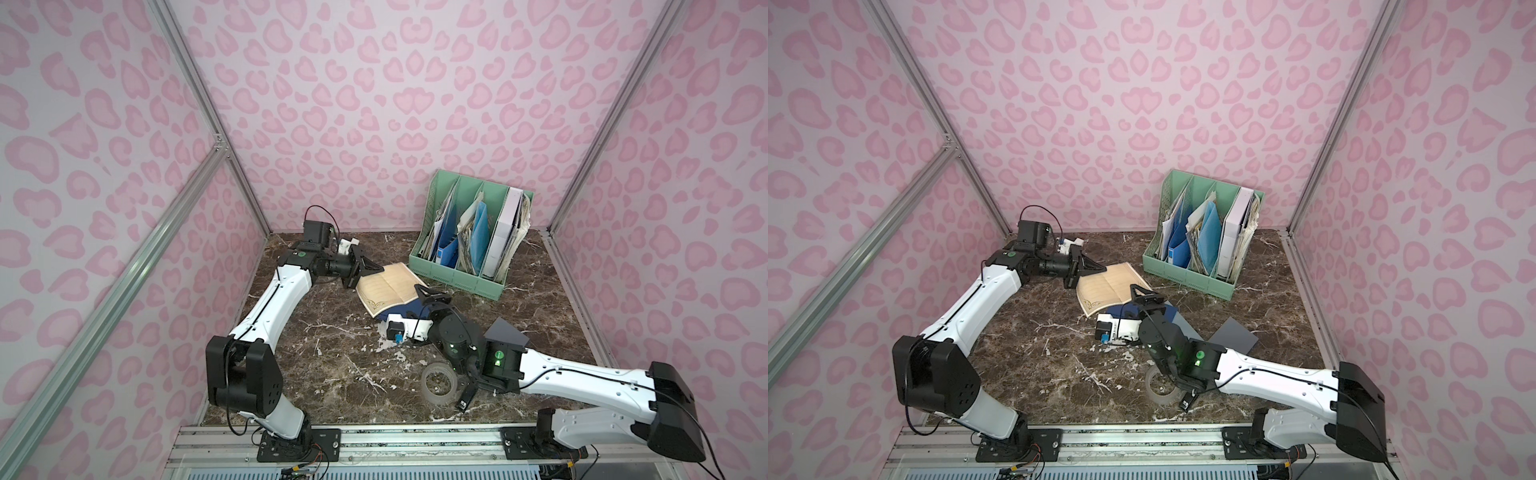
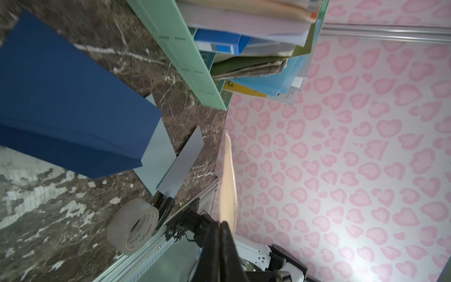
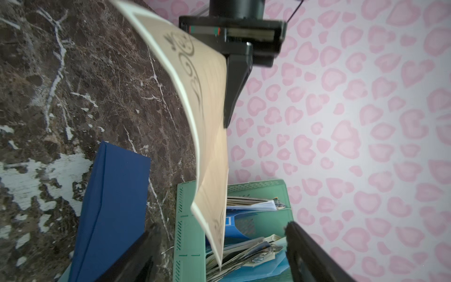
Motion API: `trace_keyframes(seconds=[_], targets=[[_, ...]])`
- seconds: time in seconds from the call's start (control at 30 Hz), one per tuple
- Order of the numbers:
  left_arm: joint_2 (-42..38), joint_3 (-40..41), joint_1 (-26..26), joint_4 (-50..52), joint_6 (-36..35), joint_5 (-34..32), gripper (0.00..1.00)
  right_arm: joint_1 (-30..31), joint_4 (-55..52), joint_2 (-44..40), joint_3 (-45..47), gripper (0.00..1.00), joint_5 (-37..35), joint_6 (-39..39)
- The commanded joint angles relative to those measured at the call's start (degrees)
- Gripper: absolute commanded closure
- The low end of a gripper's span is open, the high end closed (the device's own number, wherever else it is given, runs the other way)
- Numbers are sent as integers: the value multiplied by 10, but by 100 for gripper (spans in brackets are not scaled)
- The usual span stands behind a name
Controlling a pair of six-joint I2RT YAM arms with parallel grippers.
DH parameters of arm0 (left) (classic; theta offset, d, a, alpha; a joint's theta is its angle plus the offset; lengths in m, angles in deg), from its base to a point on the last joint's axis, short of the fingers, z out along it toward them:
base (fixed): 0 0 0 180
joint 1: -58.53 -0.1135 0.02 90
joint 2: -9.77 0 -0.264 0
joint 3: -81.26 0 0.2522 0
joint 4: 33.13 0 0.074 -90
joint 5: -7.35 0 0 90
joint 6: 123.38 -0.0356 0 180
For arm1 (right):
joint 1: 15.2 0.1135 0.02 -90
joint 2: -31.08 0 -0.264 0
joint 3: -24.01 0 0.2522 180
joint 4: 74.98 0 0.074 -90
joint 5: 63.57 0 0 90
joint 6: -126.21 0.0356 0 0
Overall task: Take the letter paper out of the envelope
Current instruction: Unfold the letter paper, then place the letter paper at the center of the board.
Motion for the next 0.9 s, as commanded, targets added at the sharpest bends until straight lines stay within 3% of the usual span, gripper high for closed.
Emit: trace_keyframes(seconds=[0.0,0.13,0.33,0.43,0.7,0.87], targets=[[-19,-22,-24,20,-48,-74,100,-52,-139,-34,-30,20,98,208],[-79,75,-63,-51,-62,-138,100,-150,-186,-58,-60,22,218,356],[-110,198,-97,-165,-89,-252,100,-212,-160,-59,-61,22,317,453],[-102,225,-117,-200,-67,-319,100,-242,-174,-40,-81,23,384,515],[14,221,-184,-337,-50,-365,100,-288,-131,-57,-50,24,432,601],[138,135,-206,-359,-53,-339,100,-299,-148,-58,-49,25,424,598]])
